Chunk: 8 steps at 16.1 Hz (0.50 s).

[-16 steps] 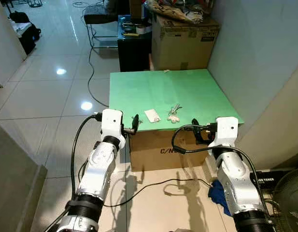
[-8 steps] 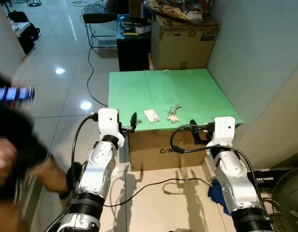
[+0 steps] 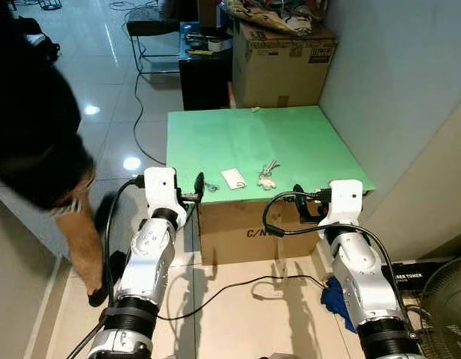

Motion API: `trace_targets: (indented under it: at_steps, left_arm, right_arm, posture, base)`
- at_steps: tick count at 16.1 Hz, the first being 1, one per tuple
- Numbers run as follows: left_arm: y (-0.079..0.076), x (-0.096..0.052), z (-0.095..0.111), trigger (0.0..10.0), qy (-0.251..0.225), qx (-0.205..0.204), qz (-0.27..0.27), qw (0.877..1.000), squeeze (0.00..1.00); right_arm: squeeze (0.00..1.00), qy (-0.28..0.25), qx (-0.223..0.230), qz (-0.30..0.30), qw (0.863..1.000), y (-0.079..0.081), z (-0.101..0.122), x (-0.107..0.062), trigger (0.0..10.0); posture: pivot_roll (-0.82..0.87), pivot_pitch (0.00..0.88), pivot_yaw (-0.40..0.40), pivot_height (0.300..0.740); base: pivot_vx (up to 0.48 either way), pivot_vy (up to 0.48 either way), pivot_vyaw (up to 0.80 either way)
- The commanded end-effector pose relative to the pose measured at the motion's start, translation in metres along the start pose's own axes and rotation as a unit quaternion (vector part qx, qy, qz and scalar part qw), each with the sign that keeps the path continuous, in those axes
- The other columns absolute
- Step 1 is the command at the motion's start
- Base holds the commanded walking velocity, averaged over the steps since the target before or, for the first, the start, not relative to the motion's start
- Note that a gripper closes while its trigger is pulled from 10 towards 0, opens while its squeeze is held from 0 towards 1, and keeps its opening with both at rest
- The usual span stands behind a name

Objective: Hang keys on a hook

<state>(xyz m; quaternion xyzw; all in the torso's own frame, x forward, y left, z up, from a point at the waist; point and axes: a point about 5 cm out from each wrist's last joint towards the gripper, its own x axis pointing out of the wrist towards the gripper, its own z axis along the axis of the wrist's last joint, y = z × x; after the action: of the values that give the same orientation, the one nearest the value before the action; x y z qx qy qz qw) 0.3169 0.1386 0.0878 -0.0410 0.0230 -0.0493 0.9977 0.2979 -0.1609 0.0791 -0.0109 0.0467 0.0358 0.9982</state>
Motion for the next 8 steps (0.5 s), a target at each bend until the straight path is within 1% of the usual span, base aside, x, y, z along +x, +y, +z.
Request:
trace_targets:
  at_steps: [1, 2, 3, 4, 6, 8]
  left_arm:
    - [0.009, -0.009, -0.002, 10.0, -0.013, 0.017, 0.016, 1.0, 0.0]
    - [0.011, -0.013, -0.002, 10.0, -0.019, 0.027, 0.015, 0.999, 0.0]
    - [0.007, -0.016, -0.003, 10.0, -0.022, 0.03, 0.005, 0.999, 0.0]
    - [0.002, -0.014, -0.002, 10.0, -0.026, 0.032, -0.01, 0.999, 0.0]
    - [-0.007, -0.009, 0.005, 10.0, -0.037, 0.044, -0.032, 0.998, 0.0]
    - [-0.008, -0.008, 0.005, 10.0, -0.036, 0.048, -0.035, 0.998, 0.0]
  right_arm:
    - [0.0, -0.01, 0.008, -0.015, 1.0, -0.005, 0.002, 0.0, 10.0]
    - [0.0, -0.013, 0.011, -0.02, 1.0, -0.007, 0.002, -0.001, 10.0]
    - [0.0, -0.018, 0.015, -0.035, 0.999, -0.013, 0.001, -0.005, 10.0]
    - [0.0, -0.018, 0.02, -0.041, 0.999, -0.014, 0.0, -0.006, 10.0]
    - [0.0, -0.018, 0.019, -0.04, 0.999, -0.013, 0.0, -0.005, 10.0]
    - [0.0, -0.02, 0.02, -0.04, 0.999, -0.012, 0.001, -0.004, 10.0]
  posture:
    - [-0.17, 0.0, 0.0, 0.74]
    - [-0.17, 0.0, -0.001, 0.74]
    - [-0.17, 0.0, -0.006, 0.74]
    - [-0.16, 0.0, -0.006, 0.74]
    - [-0.17, 0.0, -0.005, 0.74]
    - [-0.17, 0.0, 0.002, 0.74]
  base:
    - [0.0, 0.0, 0.0]
    - [0.0, 0.0, 0.0]
    - [0.0, 0.0, 0.0]
    - [0.0, 0.0, 0.0]
    - [0.465, 0.0, 0.0]
    - [0.465, 0.0, 0.0]
